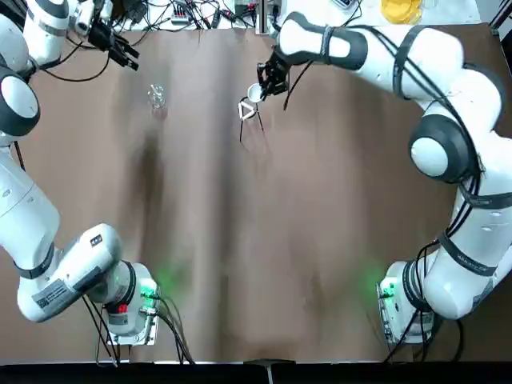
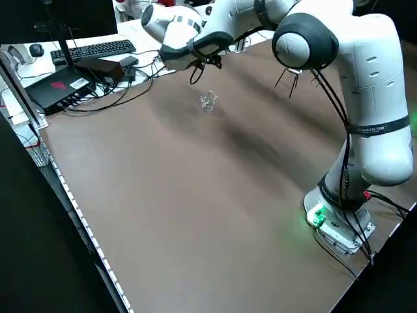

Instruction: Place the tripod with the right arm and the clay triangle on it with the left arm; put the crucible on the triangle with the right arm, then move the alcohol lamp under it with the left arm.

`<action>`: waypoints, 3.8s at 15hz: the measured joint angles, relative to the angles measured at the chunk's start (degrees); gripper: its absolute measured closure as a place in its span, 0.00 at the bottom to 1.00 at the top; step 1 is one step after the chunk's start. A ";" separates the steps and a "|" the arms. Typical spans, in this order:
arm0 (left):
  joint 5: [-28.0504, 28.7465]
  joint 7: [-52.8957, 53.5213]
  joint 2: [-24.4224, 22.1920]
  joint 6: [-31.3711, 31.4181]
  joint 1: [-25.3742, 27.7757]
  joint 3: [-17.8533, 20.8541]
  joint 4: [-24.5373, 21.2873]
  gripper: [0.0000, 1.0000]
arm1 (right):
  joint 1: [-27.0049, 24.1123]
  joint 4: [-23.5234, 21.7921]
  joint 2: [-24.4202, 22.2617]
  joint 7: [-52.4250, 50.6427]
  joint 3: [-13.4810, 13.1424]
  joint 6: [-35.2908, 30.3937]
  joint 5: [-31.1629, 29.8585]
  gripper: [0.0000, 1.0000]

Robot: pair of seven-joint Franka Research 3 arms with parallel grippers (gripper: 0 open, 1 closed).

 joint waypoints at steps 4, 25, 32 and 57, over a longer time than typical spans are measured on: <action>-7.95 14.41 4.09 1.64 2.72 0.37 -0.03 0.00 | 1.04 0.02 1.49 0.81 -0.03 1.88 1.73 0.93; -21.67 46.57 23.07 3.82 2.76 5.79 0.87 0.00 | 4.01 0.04 4.57 0.87 -0.56 8.85 2.20 0.93; -27.20 50.28 24.62 4.57 0.51 5.81 1.36 0.00 | 4.10 0.05 4.59 0.84 -0.54 8.85 2.20 0.93; -34.84 54.63 25.64 6.78 -8.19 6.26 2.12 0.13 | 2.56 1.68 2.91 0.75 -2.42 4.80 2.06 0.26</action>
